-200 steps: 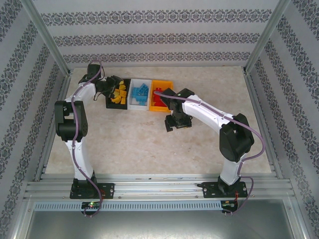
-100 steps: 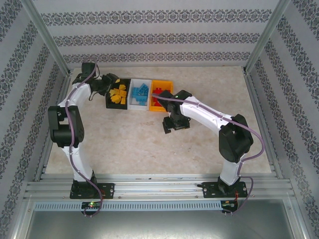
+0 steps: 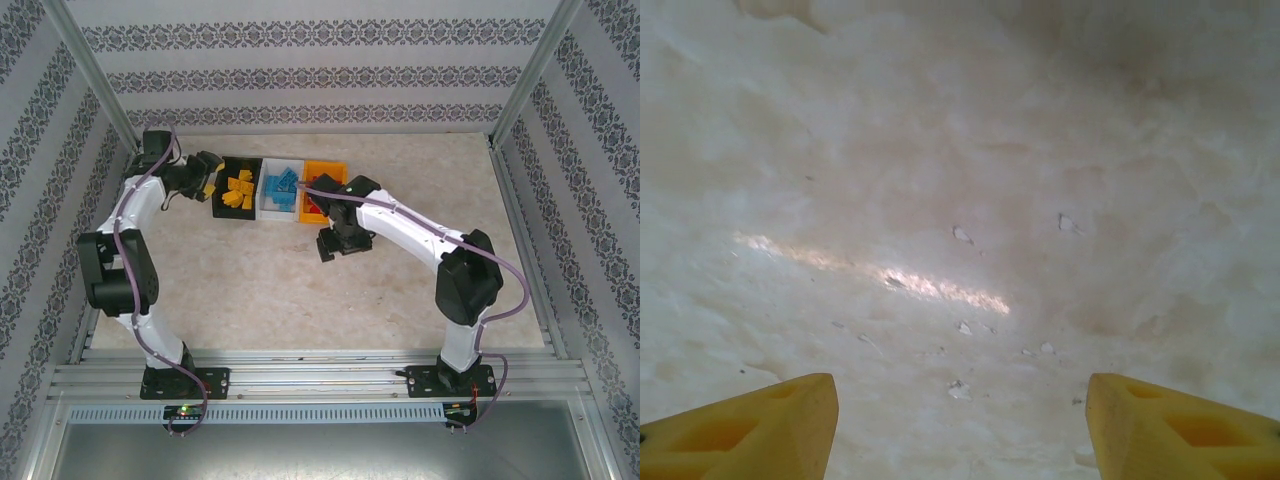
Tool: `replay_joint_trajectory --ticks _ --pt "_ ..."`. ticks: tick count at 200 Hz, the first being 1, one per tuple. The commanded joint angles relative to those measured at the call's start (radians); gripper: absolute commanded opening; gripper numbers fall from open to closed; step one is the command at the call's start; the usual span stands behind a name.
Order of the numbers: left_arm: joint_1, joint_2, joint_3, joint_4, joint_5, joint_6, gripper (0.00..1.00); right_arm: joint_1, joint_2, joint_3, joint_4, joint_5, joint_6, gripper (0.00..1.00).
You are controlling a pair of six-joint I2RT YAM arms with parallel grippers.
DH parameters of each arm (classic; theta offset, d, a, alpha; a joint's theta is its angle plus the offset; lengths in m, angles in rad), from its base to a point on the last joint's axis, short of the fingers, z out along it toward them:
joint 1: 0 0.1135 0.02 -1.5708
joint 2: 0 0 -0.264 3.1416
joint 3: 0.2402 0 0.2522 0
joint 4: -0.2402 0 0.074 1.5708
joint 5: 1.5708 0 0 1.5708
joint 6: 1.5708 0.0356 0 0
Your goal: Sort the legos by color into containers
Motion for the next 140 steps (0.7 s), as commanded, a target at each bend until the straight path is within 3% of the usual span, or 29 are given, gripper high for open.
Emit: replay_joint_trajectory --ticks 1,140 --pt "0.027 -0.078 -0.035 -0.058 -0.016 0.064 0.66 0.013 0.045 0.069 -0.039 0.0 -0.029 0.68" --pt "0.033 -0.322 -0.166 -0.187 -0.134 0.202 0.67 -0.006 0.107 0.245 -0.085 0.043 -0.082 0.68"
